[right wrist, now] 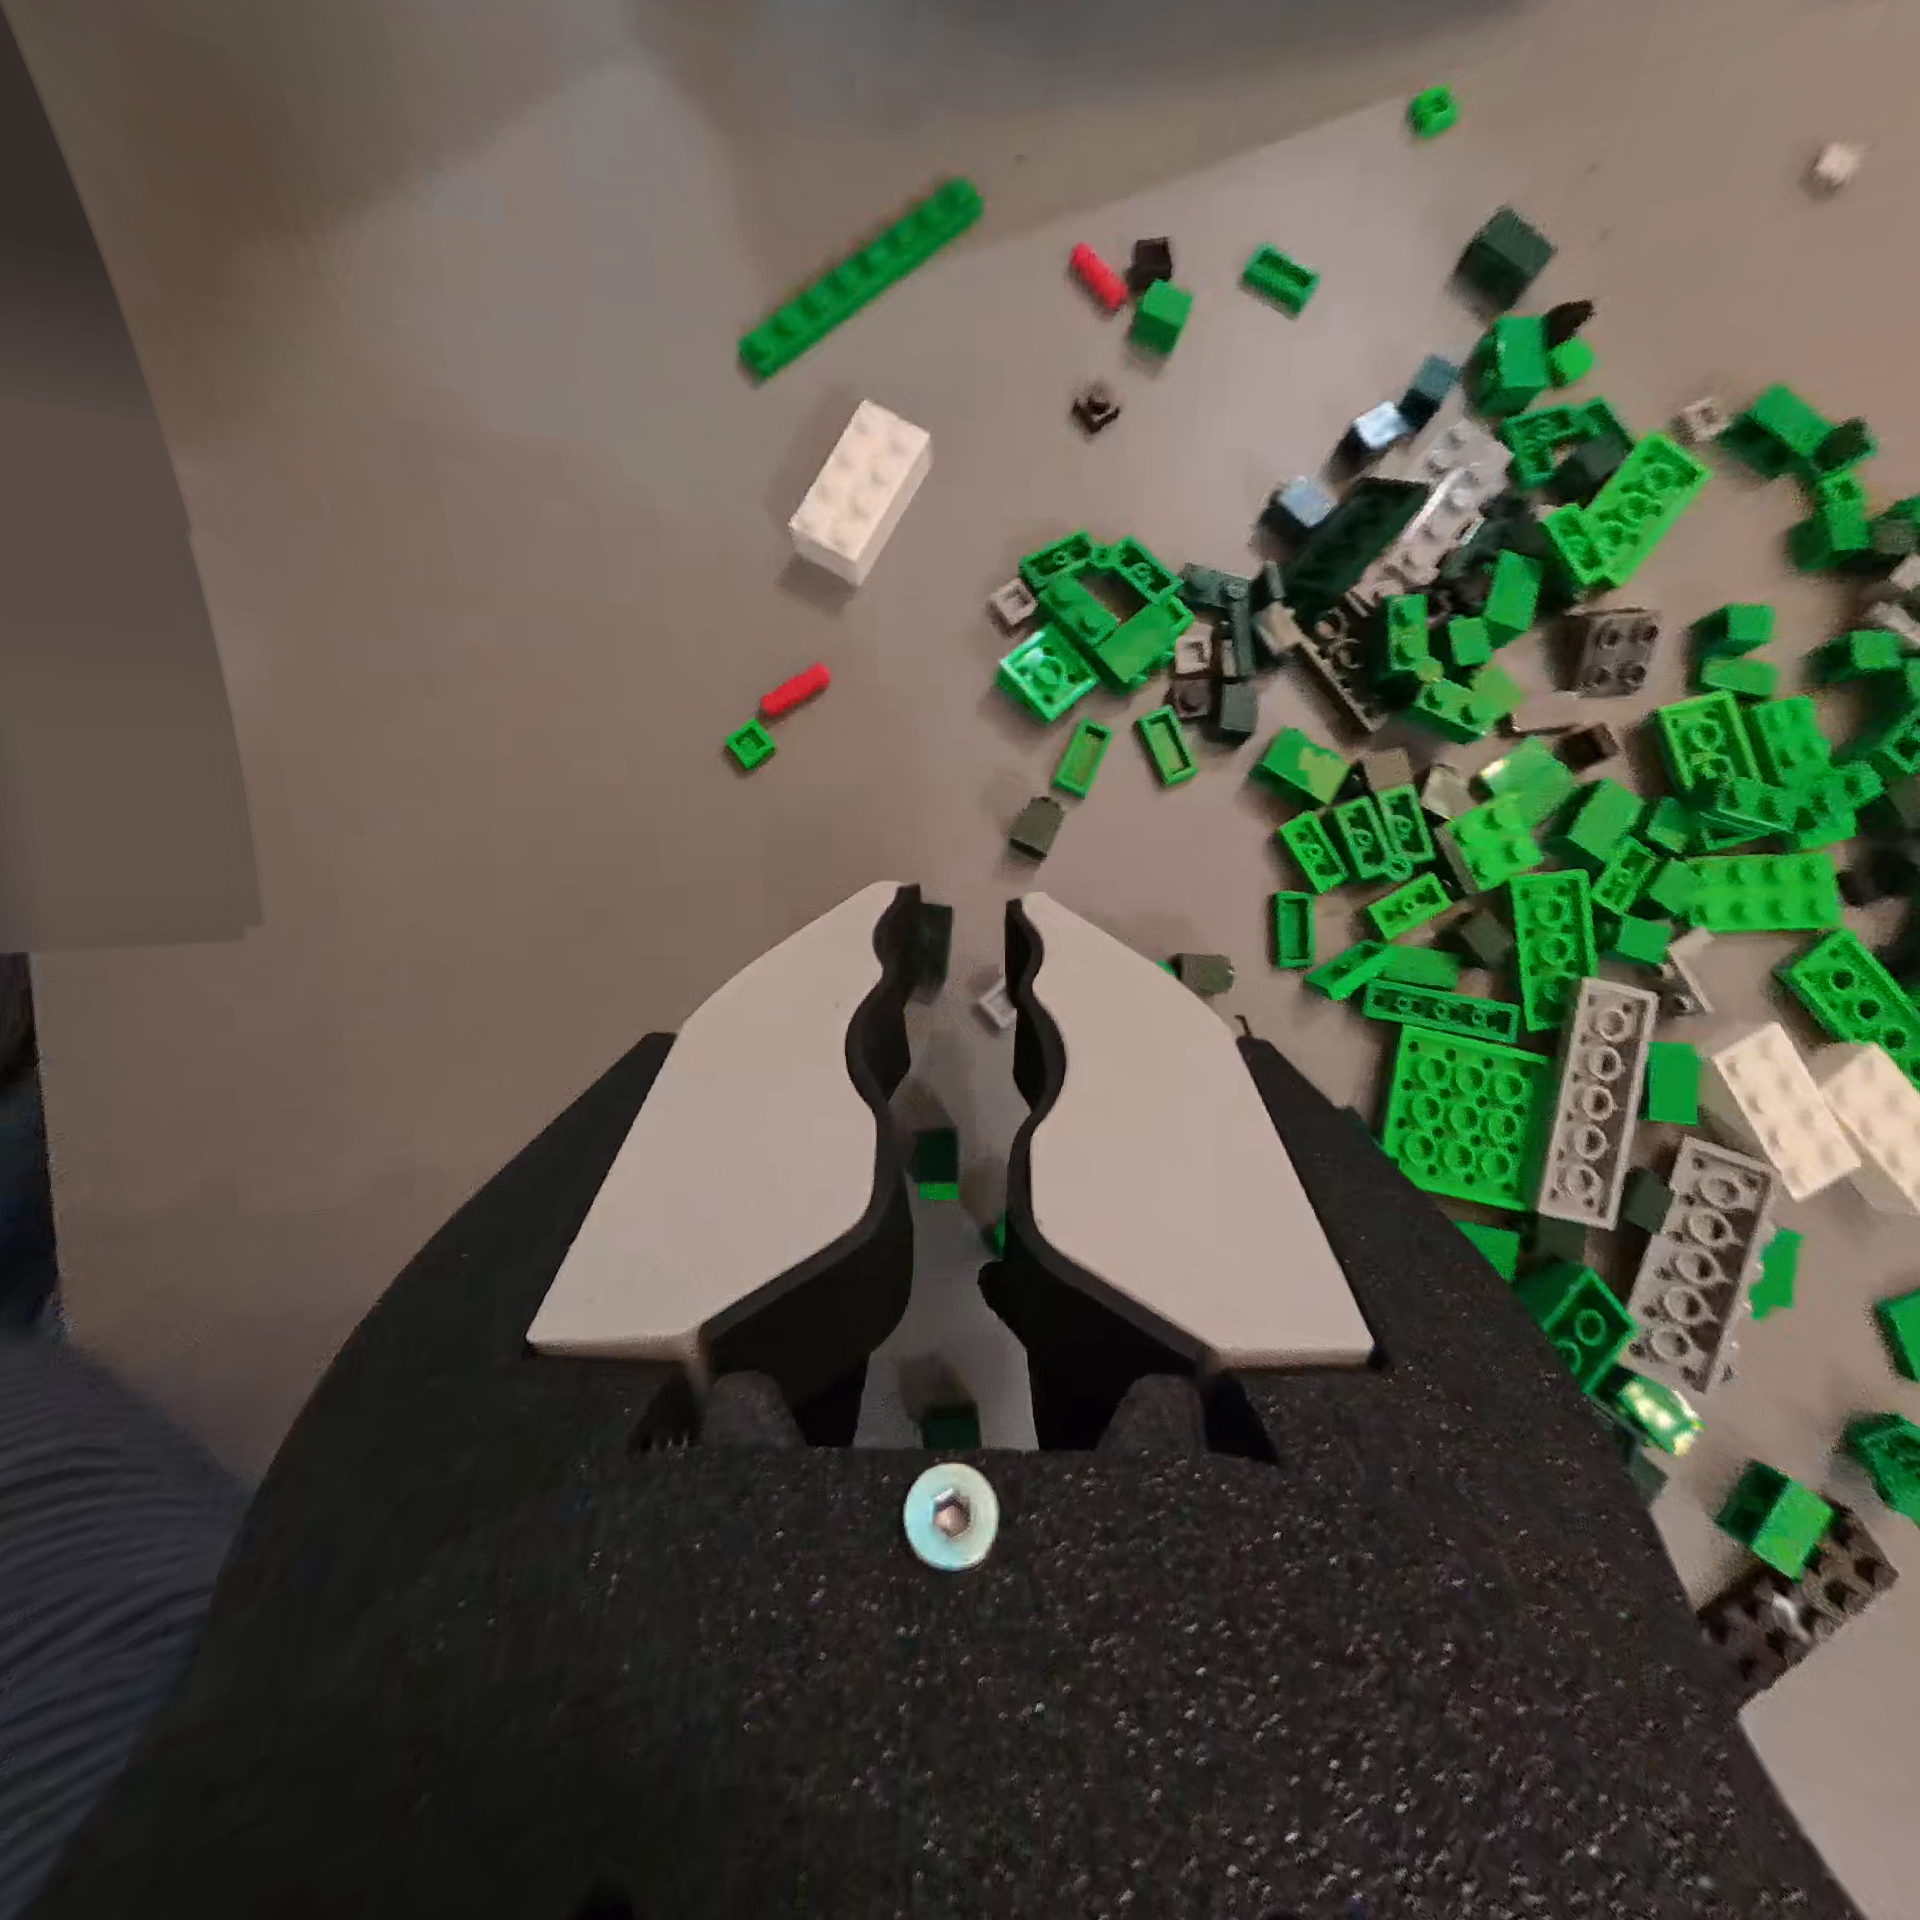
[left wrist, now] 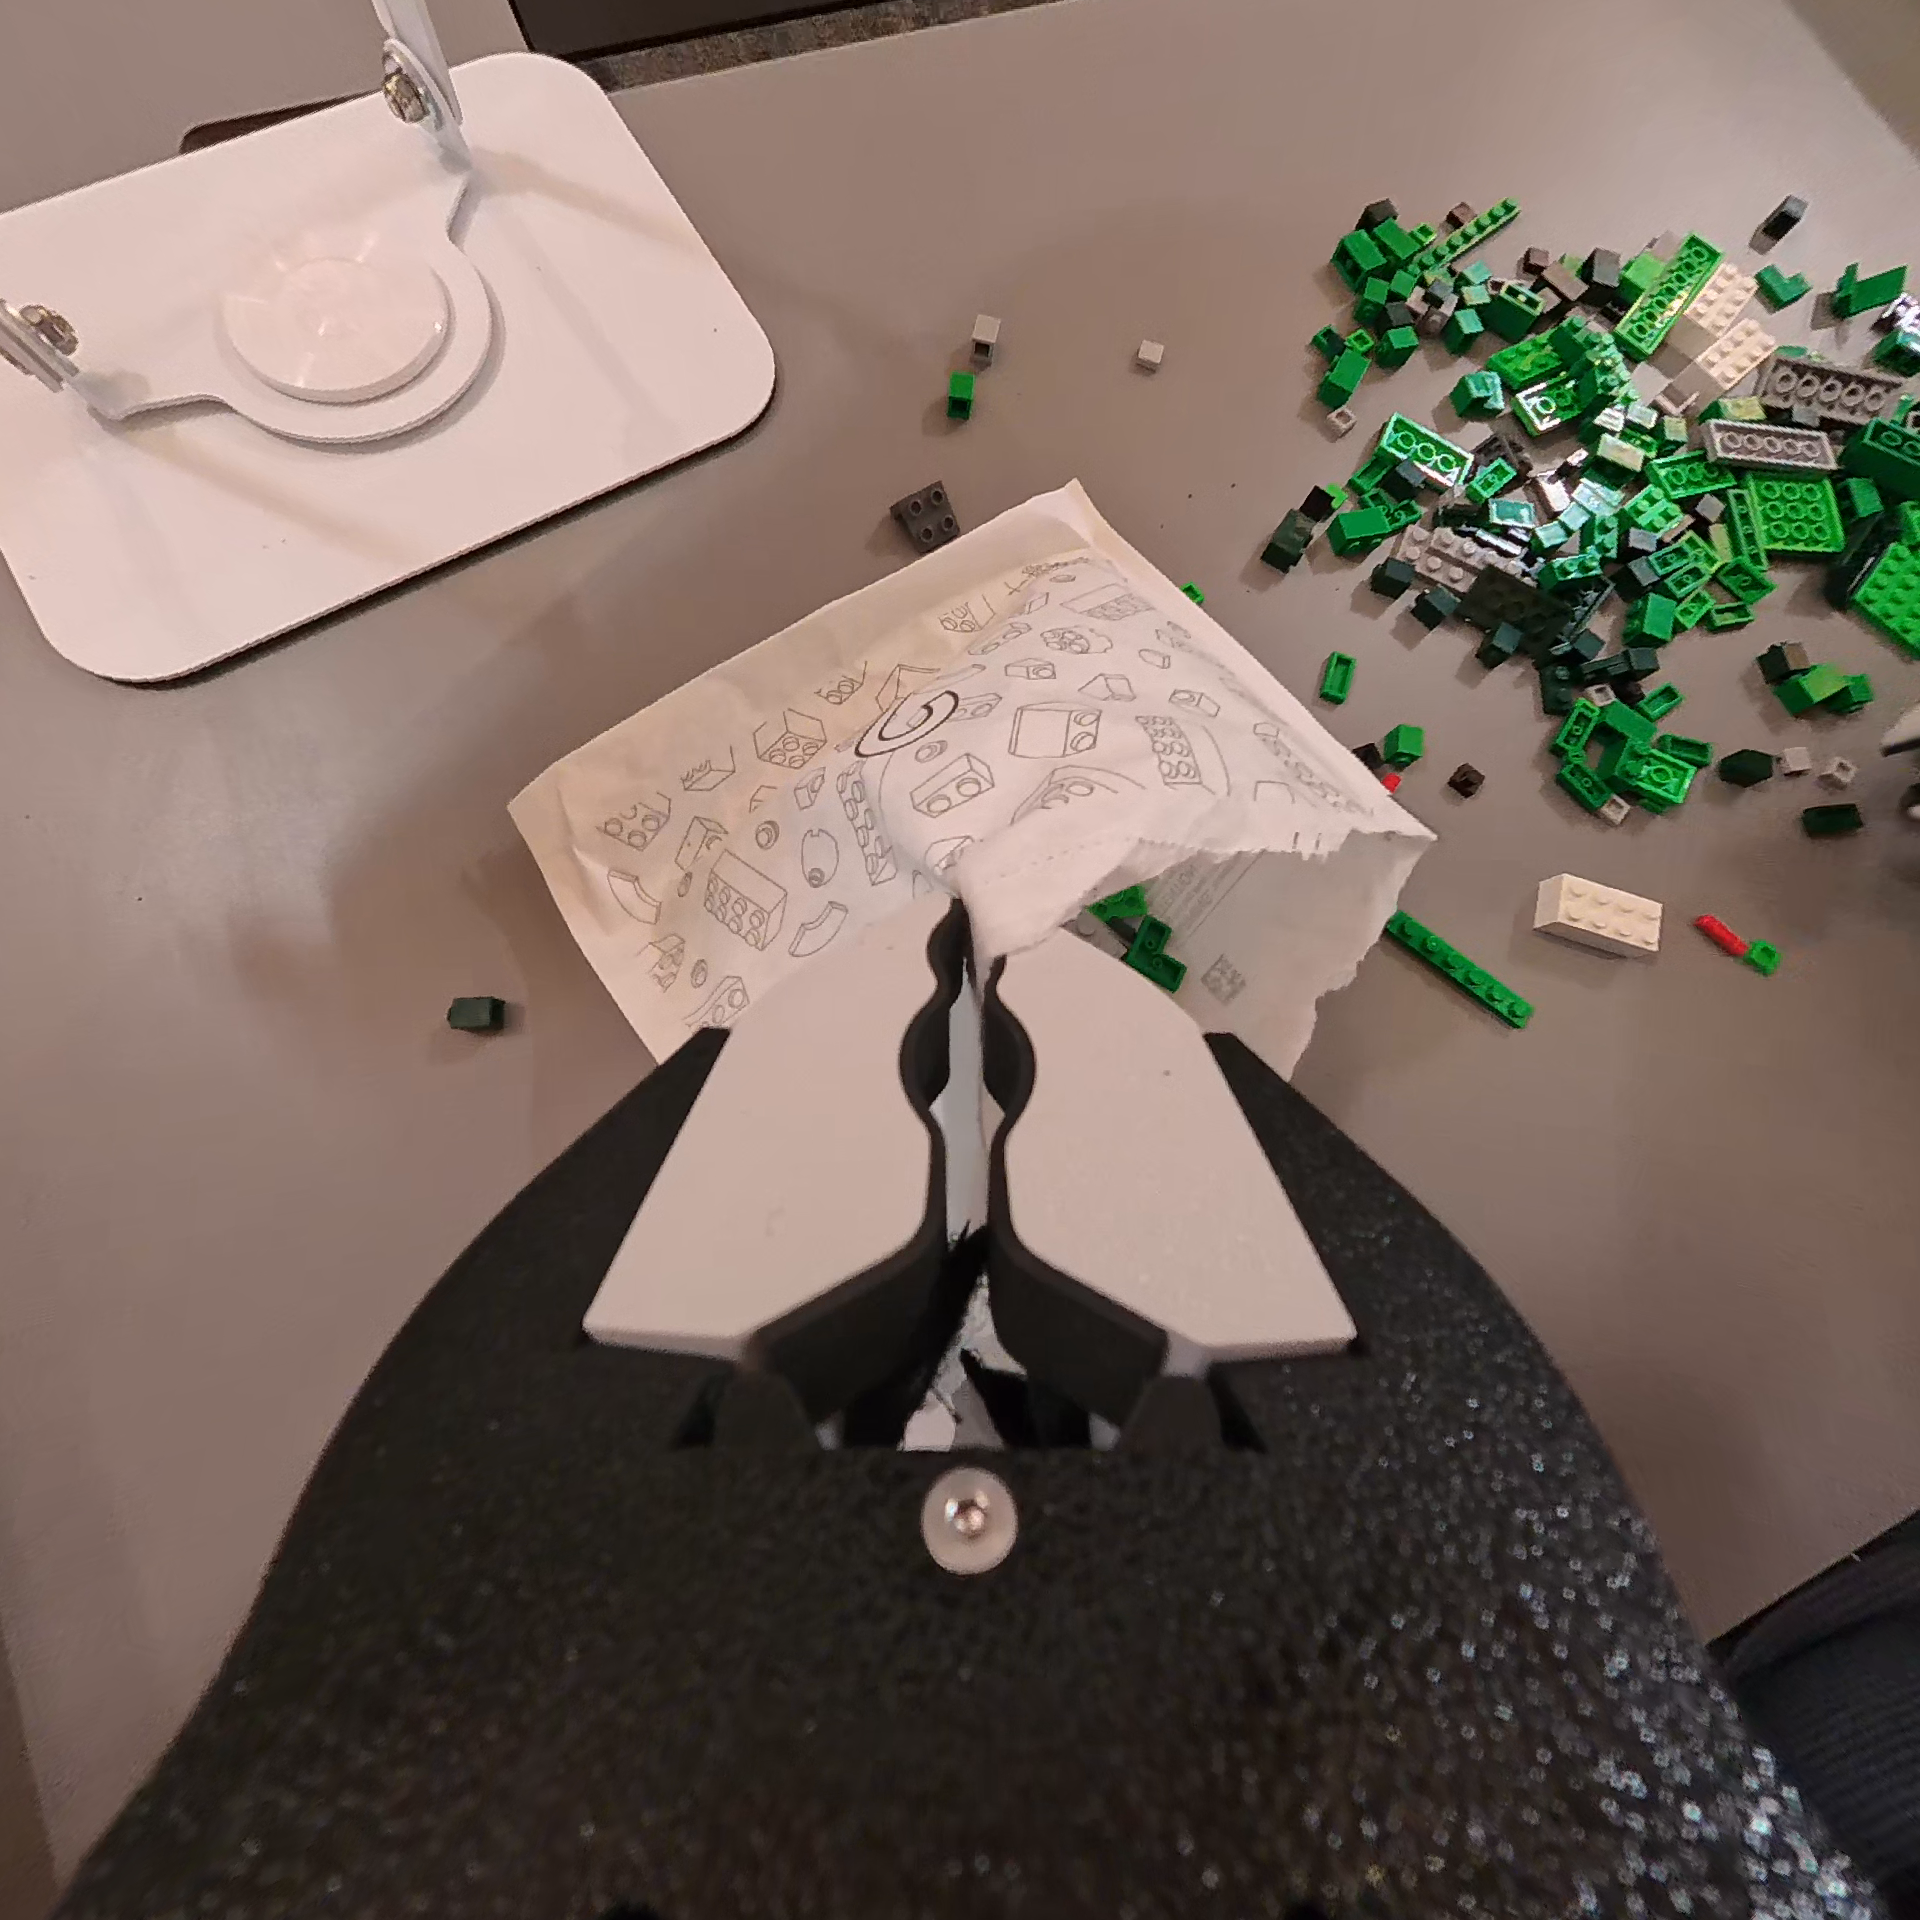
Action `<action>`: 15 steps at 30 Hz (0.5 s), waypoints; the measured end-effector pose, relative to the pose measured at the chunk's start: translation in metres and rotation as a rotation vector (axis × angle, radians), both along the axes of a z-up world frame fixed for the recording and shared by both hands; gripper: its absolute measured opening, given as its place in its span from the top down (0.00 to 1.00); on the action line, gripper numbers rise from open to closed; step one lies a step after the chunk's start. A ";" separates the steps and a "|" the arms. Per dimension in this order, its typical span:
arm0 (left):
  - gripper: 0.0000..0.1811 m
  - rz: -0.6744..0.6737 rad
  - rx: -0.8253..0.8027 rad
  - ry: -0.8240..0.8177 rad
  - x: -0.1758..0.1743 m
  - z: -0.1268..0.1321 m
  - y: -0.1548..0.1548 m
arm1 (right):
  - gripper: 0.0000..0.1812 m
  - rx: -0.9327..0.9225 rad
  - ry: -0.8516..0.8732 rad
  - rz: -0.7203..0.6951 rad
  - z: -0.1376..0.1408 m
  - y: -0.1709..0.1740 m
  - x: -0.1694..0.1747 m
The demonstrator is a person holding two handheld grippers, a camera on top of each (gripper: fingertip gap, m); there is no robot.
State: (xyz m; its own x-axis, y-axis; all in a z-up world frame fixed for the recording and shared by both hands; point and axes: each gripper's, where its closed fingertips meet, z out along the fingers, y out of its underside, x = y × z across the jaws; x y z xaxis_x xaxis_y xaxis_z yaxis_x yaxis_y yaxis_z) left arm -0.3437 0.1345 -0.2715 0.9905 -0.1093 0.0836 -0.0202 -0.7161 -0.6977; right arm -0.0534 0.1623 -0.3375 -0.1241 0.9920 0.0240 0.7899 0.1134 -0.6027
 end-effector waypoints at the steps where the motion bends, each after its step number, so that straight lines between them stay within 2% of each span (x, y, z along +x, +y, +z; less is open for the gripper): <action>1: 1.00 -0.002 -0.001 0.000 0.001 0.000 0.000 | 0.92 0.009 -0.027 0.007 -0.003 -0.002 0.000; 5: 1.00 -0.007 -0.004 0.004 0.002 -0.001 0.000 | 0.92 0.004 -0.152 -0.004 -0.019 -0.004 0.006; 9: 1.00 -0.008 -0.006 0.002 0.002 -0.001 0.000 | 0.92 -0.006 -0.175 -0.018 -0.024 -0.003 0.008; 11: 1.00 -0.008 -0.005 0.003 0.002 -0.001 0.000 | 0.96 -0.019 -0.165 -0.016 -0.024 -0.003 0.007; 13: 1.00 -0.008 -0.004 0.004 0.003 0.000 0.001 | 0.96 -0.019 -0.096 -0.018 -0.018 0.001 0.000; 15: 1.00 -0.016 -0.001 -0.002 0.007 0.001 0.001 | 0.96 -0.041 0.095 0.017 0.002 -0.001 -0.019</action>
